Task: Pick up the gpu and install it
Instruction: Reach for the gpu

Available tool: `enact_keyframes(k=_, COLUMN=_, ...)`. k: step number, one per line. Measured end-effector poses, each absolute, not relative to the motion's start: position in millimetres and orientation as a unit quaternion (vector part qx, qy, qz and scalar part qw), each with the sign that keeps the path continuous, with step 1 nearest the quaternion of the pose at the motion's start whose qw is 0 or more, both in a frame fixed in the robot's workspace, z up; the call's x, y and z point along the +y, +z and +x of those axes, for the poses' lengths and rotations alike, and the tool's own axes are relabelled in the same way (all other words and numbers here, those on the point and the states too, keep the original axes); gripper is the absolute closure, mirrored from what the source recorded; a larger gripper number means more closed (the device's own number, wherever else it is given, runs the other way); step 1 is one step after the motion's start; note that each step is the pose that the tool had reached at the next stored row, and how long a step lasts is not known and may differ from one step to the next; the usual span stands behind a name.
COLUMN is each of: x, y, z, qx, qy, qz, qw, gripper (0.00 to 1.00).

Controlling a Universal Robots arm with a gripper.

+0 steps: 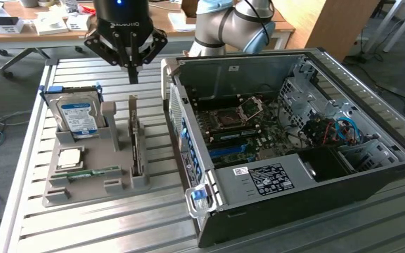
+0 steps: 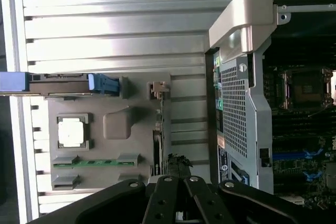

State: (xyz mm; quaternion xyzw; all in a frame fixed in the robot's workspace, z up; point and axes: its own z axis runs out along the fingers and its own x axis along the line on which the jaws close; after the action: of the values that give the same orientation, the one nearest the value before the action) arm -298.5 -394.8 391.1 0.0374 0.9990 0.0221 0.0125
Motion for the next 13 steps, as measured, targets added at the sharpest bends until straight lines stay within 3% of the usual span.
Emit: enact_keyframes(k=13, x=-395.9, y=390.9, z=-313.0, qx=0.999, qy=0.022, qz=0.037, qw=0.012, gripper=0.89)
